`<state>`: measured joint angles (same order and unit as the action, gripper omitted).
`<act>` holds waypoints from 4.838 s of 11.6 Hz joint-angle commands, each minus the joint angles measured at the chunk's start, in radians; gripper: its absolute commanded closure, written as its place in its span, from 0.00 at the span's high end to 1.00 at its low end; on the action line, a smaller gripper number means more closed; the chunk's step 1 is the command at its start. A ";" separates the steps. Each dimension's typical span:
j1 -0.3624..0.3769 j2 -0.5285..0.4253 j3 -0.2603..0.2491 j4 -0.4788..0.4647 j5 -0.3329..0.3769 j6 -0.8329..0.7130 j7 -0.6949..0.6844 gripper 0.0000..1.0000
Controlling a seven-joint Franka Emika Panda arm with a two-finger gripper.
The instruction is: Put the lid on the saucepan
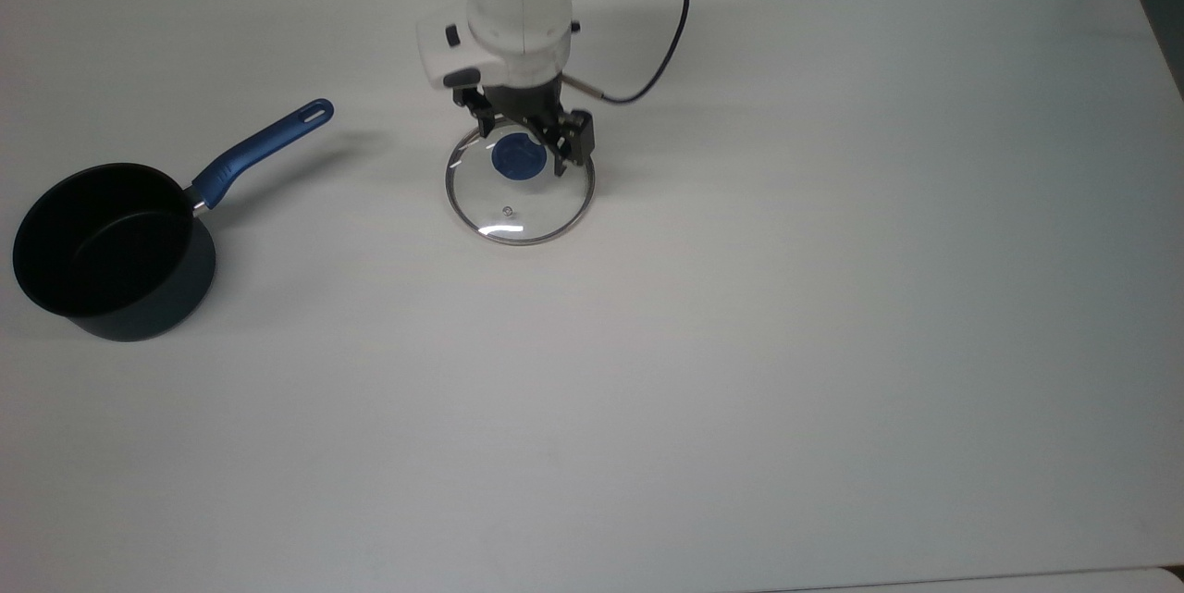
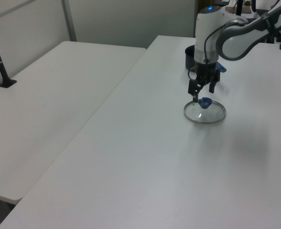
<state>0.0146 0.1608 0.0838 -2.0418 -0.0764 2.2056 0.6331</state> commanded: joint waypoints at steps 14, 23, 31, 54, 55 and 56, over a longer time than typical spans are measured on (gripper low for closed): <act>-0.250 0.103 -0.031 0.516 0.118 -0.204 -0.090 0.18; -0.392 0.304 -0.182 0.619 0.107 -0.044 -0.147 0.19; -0.387 0.391 -0.205 0.660 0.112 0.017 -0.131 0.21; 0.014 -0.164 -0.240 0.410 0.124 -0.418 -0.099 1.00; 0.086 -0.190 -0.292 0.396 0.122 -0.431 -0.131 1.00; 0.100 -0.194 -0.300 0.397 0.122 -0.446 -0.188 1.00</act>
<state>0.0252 0.0390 -0.1392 -1.5846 0.0295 1.7926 0.5328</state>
